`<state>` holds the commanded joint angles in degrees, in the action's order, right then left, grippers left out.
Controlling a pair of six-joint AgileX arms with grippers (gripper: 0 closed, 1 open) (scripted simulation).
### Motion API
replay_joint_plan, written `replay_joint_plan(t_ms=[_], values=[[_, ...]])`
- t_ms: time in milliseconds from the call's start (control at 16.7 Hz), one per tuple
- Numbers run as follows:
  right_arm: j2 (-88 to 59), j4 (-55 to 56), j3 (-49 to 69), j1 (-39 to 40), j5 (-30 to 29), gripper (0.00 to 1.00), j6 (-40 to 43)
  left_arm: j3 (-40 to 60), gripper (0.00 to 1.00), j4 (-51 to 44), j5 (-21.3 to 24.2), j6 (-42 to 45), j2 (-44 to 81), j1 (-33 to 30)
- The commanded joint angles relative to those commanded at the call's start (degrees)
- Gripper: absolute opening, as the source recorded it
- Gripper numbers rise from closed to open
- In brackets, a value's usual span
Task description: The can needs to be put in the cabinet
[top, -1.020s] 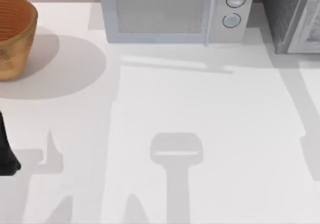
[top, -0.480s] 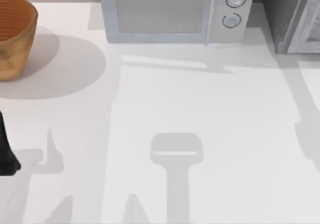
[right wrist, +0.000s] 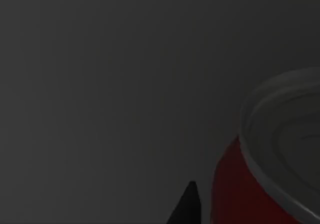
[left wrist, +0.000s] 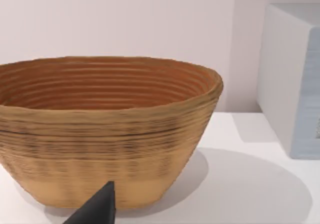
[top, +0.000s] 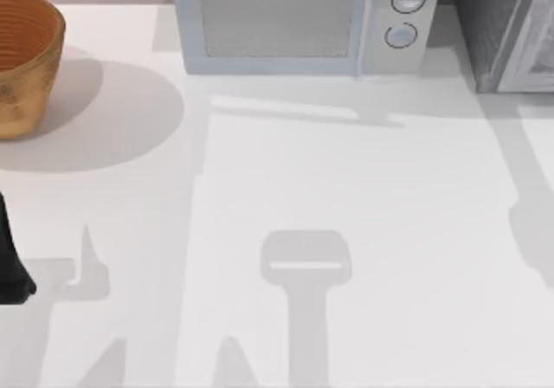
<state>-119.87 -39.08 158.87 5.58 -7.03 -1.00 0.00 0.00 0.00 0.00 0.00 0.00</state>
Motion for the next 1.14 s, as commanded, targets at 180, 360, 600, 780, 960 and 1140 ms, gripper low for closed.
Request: replay_joint_plan(t_ms=[180, 360, 600, 780, 960, 1140], values=[[0.00, 0.00, 0.00, 0.00, 0.00, 0.23, 0.00, 0.00, 1.00, 0.00, 0.00, 0.00, 0.00, 0.00], [0.00, 0.00, 0.00, 0.00, 0.00, 0.45, 0.00, 0.00, 1.00, 0.00, 0.00, 0.00, 0.00, 0.00], [0.00, 0.00, 0.00, 0.00, 0.00, 0.75, 0.00, 0.00, 1.00, 0.00, 0.00, 0.00, 0.00, 0.00], [0.00, 0.00, 0.00, 0.00, 0.00, 0.98, 0.00, 0.00, 1.00, 0.00, 0.00, 0.00, 0.00, 0.00], [0.00, 0.00, 0.00, 0.00, 0.00, 1.00, 0.00, 0.00, 1.00, 0.00, 0.00, 0.00, 0.00, 0.00], [0.00, 0.00, 0.00, 0.00, 0.00, 1.00, 0.00, 0.00, 1.00, 0.00, 0.00, 0.00, 0.00, 0.00]])
